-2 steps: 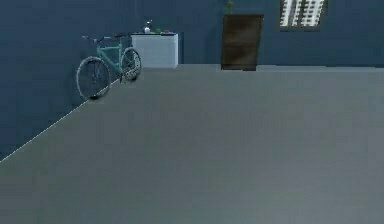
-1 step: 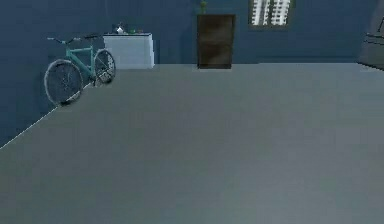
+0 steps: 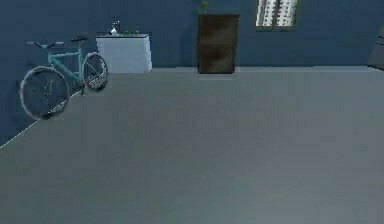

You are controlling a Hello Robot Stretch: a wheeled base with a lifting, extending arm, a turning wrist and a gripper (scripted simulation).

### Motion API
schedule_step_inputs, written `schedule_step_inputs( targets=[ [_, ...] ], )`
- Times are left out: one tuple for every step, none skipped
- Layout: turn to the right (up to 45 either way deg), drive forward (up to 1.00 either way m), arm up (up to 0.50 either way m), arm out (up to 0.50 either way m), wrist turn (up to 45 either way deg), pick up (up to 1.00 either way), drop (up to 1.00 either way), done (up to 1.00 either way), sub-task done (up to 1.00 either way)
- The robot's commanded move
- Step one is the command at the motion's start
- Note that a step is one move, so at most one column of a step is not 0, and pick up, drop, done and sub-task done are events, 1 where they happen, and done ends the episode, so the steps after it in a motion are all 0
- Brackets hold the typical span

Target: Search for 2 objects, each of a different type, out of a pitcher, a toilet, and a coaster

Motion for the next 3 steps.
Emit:
schedule_step_inputs(
  targets=[
    [45.0, 0.00, 0.00, 0.00, 0.0, 0.00, 0.00, 0.00, 0.00],
    [24.0, 0.00, 0.00, 0.00, 0.0, 0.00, 0.00, 0.00, 0.00],
    [0.0, 1.00, 0.00, 0.00, 0.0, 0.00, 0.00, 0.00, 0.00]
  ],
)
